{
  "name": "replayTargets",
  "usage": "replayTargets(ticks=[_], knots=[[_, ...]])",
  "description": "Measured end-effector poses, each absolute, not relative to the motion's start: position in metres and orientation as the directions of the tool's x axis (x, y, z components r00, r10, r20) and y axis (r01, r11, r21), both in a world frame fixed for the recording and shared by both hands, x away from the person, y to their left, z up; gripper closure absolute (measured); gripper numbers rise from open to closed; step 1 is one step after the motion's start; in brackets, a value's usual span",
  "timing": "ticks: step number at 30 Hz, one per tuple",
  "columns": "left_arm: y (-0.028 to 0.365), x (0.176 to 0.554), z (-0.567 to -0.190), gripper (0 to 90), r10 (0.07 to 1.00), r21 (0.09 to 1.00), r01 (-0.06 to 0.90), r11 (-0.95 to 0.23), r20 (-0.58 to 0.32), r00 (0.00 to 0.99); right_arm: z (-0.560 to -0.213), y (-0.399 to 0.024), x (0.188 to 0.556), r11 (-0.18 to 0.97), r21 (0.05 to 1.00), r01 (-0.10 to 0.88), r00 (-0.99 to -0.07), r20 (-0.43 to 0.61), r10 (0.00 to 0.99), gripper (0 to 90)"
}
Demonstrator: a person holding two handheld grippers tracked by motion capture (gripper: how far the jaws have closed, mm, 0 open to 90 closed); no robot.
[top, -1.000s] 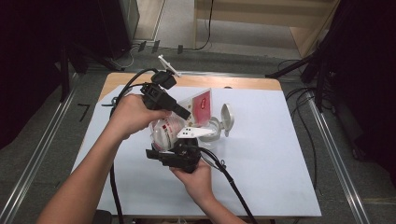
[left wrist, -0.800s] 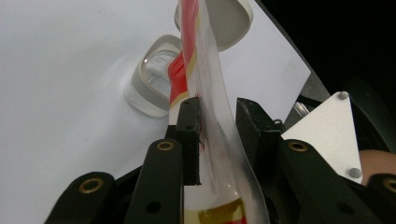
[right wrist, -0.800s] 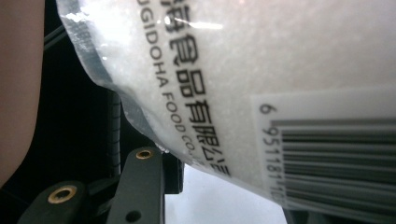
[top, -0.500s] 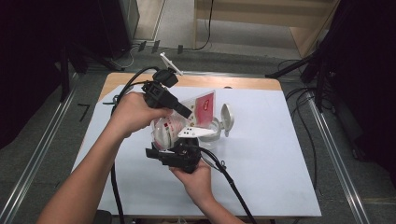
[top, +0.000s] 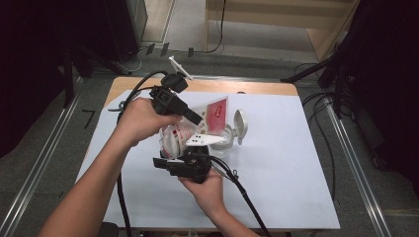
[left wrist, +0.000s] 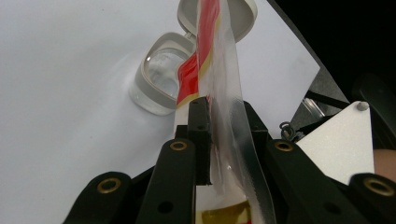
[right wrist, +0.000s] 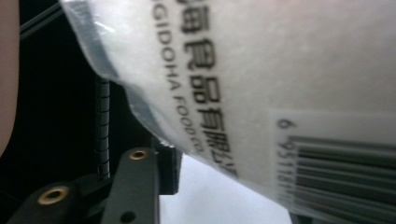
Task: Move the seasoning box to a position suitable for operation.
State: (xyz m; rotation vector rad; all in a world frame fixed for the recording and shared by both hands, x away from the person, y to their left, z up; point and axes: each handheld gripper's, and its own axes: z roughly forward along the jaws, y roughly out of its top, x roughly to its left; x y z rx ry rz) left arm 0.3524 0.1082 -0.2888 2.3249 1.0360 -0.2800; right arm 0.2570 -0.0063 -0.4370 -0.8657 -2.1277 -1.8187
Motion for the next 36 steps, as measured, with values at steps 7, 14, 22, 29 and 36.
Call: replayTargets(ticks=[7, 14, 22, 29, 36], knots=[[0.1075, 0.3525, -0.2876, 77.1, 0.609, 0.422, 0.733, -0.534, -0.41, 0.679, -0.4361, -0.0064, 0.2584, 0.046, 0.812, 0.581, -0.787, 0.547, 0.287, 62.4], [0.1075, 0.3524, -0.2832, 74.0, 0.605, 0.435, 0.727, -0.531, -0.407, 0.685, -0.4347, -0.0093, 0.26, 0.023, 0.805, 0.593, -0.776, 0.563, 0.284, 62.4], [0.1056, 0.3536, -0.2796, 74.1, 0.599, 0.441, 0.721, -0.534, -0.405, 0.691, -0.4301, -0.0085, 0.258, -0.001, 0.802, 0.597, -0.771, 0.574, 0.278, 60.6], [0.1034, 0.3535, -0.2806, 75.8, 0.606, 0.428, 0.729, -0.534, -0.407, 0.683, -0.429, -0.0071, 0.2559, 0.034, 0.821, 0.57, -0.789, 0.535, 0.302, 59.4], [0.1042, 0.3536, -0.2806, 74.7, 0.604, 0.438, 0.722, -0.536, -0.399, 0.69, -0.4294, -0.0077, 0.257, 0.027, 0.817, 0.577, -0.784, 0.544, 0.3, 62.2]])
